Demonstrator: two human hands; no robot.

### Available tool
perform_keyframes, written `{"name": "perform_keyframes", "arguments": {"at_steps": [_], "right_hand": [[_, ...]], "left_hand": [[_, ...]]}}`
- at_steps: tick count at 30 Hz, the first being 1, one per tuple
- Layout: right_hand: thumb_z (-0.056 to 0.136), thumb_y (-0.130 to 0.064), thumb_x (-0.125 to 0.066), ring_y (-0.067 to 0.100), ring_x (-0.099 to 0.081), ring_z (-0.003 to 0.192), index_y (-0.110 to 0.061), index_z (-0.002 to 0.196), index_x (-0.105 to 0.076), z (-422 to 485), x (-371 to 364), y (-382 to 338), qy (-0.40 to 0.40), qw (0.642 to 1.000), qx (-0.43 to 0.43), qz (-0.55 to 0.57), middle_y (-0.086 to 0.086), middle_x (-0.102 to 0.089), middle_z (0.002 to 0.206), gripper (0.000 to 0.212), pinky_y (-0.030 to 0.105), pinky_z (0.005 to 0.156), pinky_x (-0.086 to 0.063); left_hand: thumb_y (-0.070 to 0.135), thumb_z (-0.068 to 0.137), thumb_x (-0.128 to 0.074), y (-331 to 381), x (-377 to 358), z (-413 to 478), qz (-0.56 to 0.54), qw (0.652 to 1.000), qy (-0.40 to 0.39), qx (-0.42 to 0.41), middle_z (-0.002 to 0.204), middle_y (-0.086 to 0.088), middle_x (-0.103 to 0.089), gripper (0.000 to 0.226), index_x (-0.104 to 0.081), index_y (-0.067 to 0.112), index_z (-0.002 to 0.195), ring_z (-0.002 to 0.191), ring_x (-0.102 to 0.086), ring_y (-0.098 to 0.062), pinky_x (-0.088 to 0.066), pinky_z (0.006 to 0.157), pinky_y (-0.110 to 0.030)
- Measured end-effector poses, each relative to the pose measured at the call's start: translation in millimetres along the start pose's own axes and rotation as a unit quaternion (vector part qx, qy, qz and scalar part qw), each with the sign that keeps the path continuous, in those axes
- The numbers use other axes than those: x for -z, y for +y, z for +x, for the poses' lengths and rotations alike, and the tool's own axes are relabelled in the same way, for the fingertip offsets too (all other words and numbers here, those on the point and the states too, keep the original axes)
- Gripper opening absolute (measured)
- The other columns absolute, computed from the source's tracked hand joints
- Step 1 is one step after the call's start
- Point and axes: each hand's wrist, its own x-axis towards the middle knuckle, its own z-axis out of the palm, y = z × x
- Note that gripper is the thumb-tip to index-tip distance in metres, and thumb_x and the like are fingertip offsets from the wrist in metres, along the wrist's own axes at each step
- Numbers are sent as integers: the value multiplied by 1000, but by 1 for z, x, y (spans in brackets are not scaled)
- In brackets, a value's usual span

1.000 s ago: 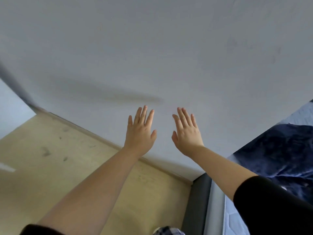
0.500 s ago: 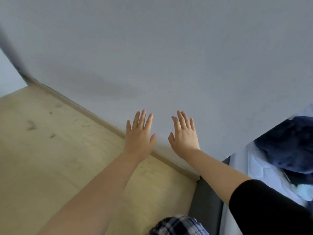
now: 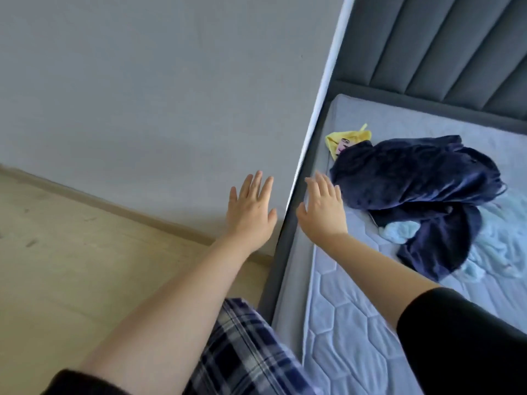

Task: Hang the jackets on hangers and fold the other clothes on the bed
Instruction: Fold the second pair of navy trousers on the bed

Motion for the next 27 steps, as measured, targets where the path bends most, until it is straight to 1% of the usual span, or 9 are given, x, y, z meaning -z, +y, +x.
{"name": "perform_keyframes", "arguments": {"at_steps": [7,12,14,16,19,21,23,25,27], "right_hand": [[88,-18,-49,27,-13,145,-4,143,-32,-58,-16,118,-66,990,-128,8,15,-20,156,59,43,117,-9],[87,-21,-49,26,-6,145,-10,143,-29,-98,-50,182,-157,958,-237,-17,11,-7,158,60,52,116,-8],[88,-18,-47,26,-2,146,-12,141,-30,-108,-56,209,-161,941,-296,-33,10,-1,159,57,55,114,-6],[88,-11,-47,26,1,147,-13,145,-26,-117,-59,235,-140,920,-363,-46,10,1,160,61,54,115,-4],[90,-7,-44,25,-15,144,-15,146,-28,-126,-63,264,-126,888,-441,-38,9,-20,156,59,51,116,-8],[89,-3,-42,31,-41,127,-9,129,-48,-127,-68,273,-108,892,-438,-41,14,-49,136,42,46,115,-19],[86,-1,-44,35,-52,111,-7,114,-58,-118,-70,266,-87,890,-448,-14,18,-61,118,32,37,102,-36],[85,-4,-48,36,-58,103,-8,107,-64,-100,-65,242,-90,885,-454,61,17,-65,108,28,32,83,-43],[82,0,-49,32,-59,85,-8,86,-68,-87,-60,204,-122,901,-383,162,16,-64,85,21,27,66,-39]], "left_hand": [[31,97,-40,106,-86,-4,-54,996,-72,-21,161,-6,0,65,-8,18,153,147,-3,-23,-13,116,-47],[33,98,-42,129,-162,-22,-88,966,-244,-16,161,-3,3,66,-6,23,153,147,1,-23,-11,117,-47],[37,98,-41,124,-184,-29,-35,951,-305,-47,161,-1,6,66,-6,25,153,147,9,-24,-8,117,-48],[37,97,-41,118,-196,-29,-3,945,-319,-66,161,2,7,65,-8,28,152,146,15,-24,-8,117,-48],[36,95,-44,112,-205,-25,-28,949,-309,-61,161,5,5,65,-12,30,152,146,13,-20,-9,118,-45],[32,94,-48,109,-208,-23,-66,951,-297,-56,161,5,-2,64,-20,28,151,147,9,-17,-11,118,-40],[24,92,-54,107,-206,-17,-143,947,-286,-32,159,3,-14,58,-33,22,147,147,1,-16,-14,117,-33],[16,92,-55,108,-198,-9,-263,923,-277,43,154,0,-29,48,-47,16,140,145,-14,-15,-17,113,-26],[11,93,-56,109,-186,-2,-408,866,-241,160,142,-5,-49,38,-57,11,130,130,-42,-15,-31,100,-16]]}}
